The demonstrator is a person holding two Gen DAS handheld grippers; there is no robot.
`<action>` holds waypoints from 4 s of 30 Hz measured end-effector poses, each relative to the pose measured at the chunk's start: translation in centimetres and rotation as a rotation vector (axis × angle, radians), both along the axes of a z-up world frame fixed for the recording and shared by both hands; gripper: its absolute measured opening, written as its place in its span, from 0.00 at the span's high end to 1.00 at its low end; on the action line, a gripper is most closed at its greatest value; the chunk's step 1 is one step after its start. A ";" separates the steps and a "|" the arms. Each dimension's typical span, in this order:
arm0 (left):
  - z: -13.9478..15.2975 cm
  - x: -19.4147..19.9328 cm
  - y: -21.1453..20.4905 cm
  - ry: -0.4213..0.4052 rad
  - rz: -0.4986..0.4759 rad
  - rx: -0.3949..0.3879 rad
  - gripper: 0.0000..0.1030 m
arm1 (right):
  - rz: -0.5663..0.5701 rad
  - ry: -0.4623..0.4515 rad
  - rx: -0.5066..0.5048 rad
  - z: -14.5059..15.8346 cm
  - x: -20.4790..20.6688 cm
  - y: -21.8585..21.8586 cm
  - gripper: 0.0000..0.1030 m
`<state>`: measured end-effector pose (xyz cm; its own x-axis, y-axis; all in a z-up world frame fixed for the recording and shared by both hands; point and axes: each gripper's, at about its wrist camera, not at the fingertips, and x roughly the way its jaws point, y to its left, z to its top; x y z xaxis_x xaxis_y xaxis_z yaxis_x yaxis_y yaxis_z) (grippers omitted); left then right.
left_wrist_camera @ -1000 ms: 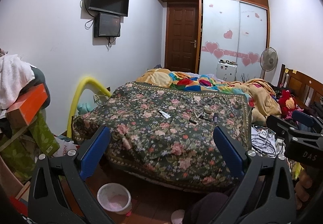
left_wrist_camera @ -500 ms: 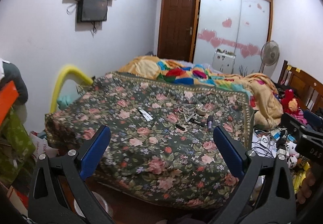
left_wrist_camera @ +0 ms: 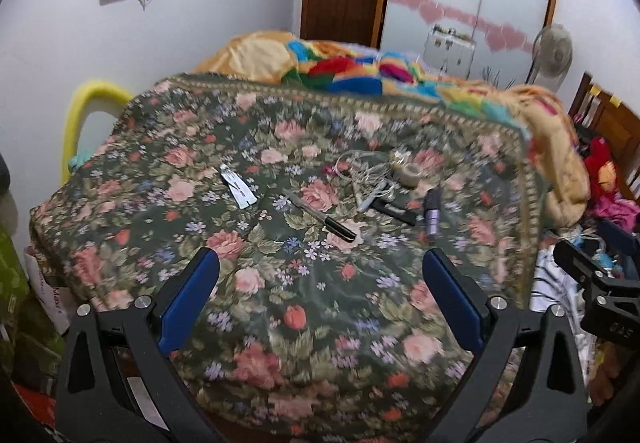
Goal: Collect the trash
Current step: 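Move both tools down toward the small items on the floral quilt, then close the left tool on the black-handled pen while the right tool grasps the purple-black tube, then carry the pen in the left tool and tube in the right tool over the white bin, then open the left tool while the right tool opens, dropping both items into the white bin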
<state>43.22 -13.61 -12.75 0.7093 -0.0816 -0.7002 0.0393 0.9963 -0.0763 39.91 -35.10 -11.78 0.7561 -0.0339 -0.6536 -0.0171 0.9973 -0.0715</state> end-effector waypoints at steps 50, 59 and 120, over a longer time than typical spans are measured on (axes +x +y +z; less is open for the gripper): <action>-6.1 6.8 -0.4 0.118 0.038 0.018 0.89 | 0.066 0.302 0.166 -8.0 13.7 2.2 0.77; 2.3 -1.1 2.7 0.004 0.028 -0.037 0.90 | 0.171 0.174 0.168 0.2 7.3 5.9 0.77; -13.5 -24.1 41.1 0.318 0.597 -0.272 0.64 | 0.884 0.641 0.048 -13.0 -8.1 48.0 0.61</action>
